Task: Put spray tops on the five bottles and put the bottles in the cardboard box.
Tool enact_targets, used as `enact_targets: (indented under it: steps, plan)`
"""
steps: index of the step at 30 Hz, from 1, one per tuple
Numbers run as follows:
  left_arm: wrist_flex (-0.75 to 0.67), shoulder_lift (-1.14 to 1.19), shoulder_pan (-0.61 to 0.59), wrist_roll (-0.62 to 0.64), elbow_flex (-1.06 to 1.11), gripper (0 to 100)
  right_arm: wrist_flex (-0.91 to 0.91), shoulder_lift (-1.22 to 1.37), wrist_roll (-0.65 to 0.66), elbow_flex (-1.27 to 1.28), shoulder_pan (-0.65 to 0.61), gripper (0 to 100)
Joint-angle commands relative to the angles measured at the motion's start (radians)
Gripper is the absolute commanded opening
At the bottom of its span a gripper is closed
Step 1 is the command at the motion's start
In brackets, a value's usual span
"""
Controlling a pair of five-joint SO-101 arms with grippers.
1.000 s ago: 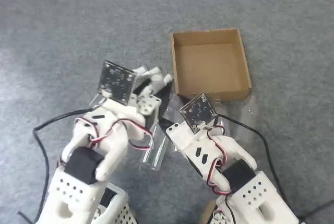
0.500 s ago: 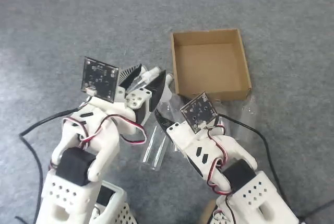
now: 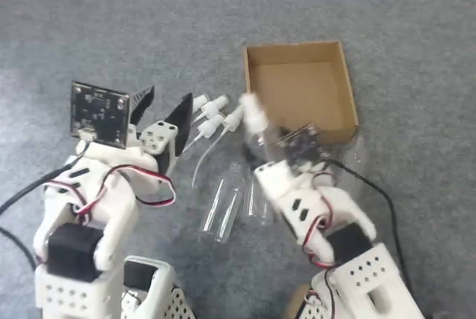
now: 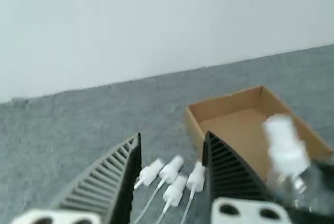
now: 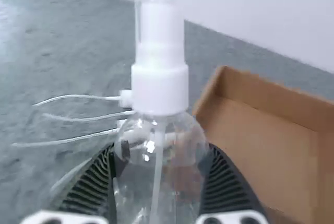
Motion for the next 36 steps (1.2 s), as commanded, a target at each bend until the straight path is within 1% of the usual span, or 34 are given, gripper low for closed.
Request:
enact_targets:
  steps: [1,4,6,9,12,15,17,20,22,24,27,29,32,36]
  plan:
    - [-0.015,0.000,-0.026,-0.003,0.111,18,-0.012,-0.002,0.011,-0.149,0.050,0.6]
    - [-0.094,0.000,0.037,-0.003,0.265,18,-0.012,0.088,0.011,-0.255,0.050,0.6]
    - [-0.137,0.000,0.106,-0.005,0.340,19,-0.012,0.194,0.011,-0.350,0.050,0.6]
    - [-0.144,0.000,0.222,-0.003,0.389,25,0.019,0.390,0.011,-0.514,0.050,0.6]
    - [-0.138,-0.002,0.282,-0.002,0.406,28,0.102,0.573,0.009,-0.692,0.042,0.6]
    - [-0.143,-0.002,0.284,0.000,0.410,28,0.166,0.691,0.005,-0.829,0.015,0.6]
    - [-0.143,-0.002,0.282,0.002,0.407,28,0.185,0.740,0.005,-0.876,-0.033,0.6]
    - [-0.163,-0.002,0.282,0.060,0.417,28,0.199,0.765,0.009,-0.884,-0.104,0.6]
    - [-0.201,-0.002,0.258,0.087,0.438,28,0.231,0.762,0.011,-0.888,-0.137,0.6]
    - [-0.256,-0.002,0.210,0.097,0.470,28,0.300,0.739,0.012,-0.911,-0.157,0.6]
    - [-0.336,-0.002,0.124,0.094,0.512,28,0.437,0.687,0.063,-0.971,-0.176,0.6]
    - [-0.365,0.000,0.103,0.094,0.524,28,0.499,0.650,0.086,-1.008,-0.188,0.6]
    - [-0.364,0.000,0.100,0.092,0.524,28,0.542,0.621,0.094,-1.033,-0.186,0.6]
    - [-0.362,0.000,0.100,0.092,0.526,28,0.542,0.616,0.095,-1.033,-0.153,0.6]
